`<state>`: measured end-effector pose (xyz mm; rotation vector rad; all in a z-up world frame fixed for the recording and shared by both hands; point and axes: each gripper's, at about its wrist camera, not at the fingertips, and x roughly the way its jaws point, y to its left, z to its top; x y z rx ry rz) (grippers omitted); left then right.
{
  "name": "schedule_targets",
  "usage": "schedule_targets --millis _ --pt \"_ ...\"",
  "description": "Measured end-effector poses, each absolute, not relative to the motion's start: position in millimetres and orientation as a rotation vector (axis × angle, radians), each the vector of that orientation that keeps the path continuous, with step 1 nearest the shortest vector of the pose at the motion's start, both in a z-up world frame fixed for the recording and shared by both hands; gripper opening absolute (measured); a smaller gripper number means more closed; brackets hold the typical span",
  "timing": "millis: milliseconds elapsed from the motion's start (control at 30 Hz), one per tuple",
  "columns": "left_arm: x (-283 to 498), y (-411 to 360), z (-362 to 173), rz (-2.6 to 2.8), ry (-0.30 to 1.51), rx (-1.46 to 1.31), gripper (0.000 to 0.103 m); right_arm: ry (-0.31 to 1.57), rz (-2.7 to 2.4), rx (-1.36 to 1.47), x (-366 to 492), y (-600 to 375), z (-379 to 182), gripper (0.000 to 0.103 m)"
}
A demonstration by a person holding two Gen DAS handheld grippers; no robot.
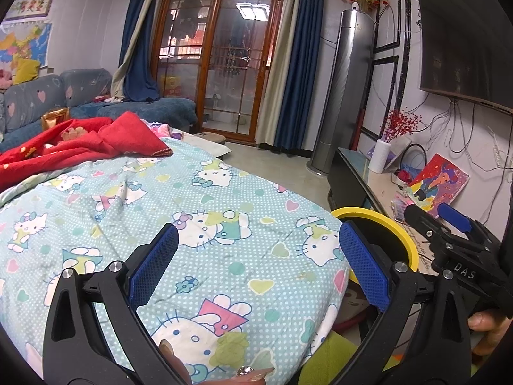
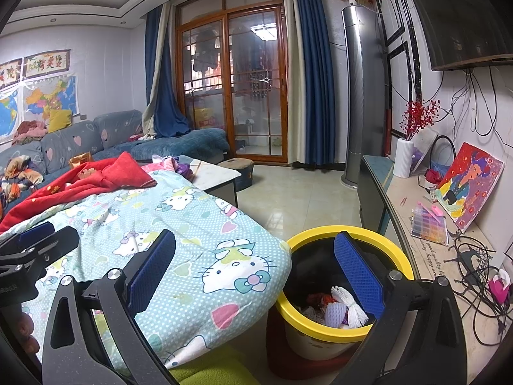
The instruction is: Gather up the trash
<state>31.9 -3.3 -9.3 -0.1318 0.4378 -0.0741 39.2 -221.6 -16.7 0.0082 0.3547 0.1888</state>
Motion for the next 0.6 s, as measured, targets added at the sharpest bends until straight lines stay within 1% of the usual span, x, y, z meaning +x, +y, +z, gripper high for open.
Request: schedule_targets --millis 200,333,467,600 --pt "30.0 5.4 -8.8 -0.038 0.441 -0.143 0.092 0.304 0.199 -0.031 37.0 -213.8 -9.8 0.097" --pt "20.9 41.4 -6.5 0.020 0.453 -0.212 0.092 0.317 0.325 -0.070 42.7 -181.3 -1.5 0.097" --pt "1.2 121.4 -15.7 0.281 0.509 -0.280 0.092 0.441 0.555 -0.097 52.9 -102.1 -0.8 0.097" --pt "-32.1 229.0 -36.9 0.617 0.605 -0.351 0.092 0.663 0.844 -0.195 47.3 26.6 -26.1 0.097"
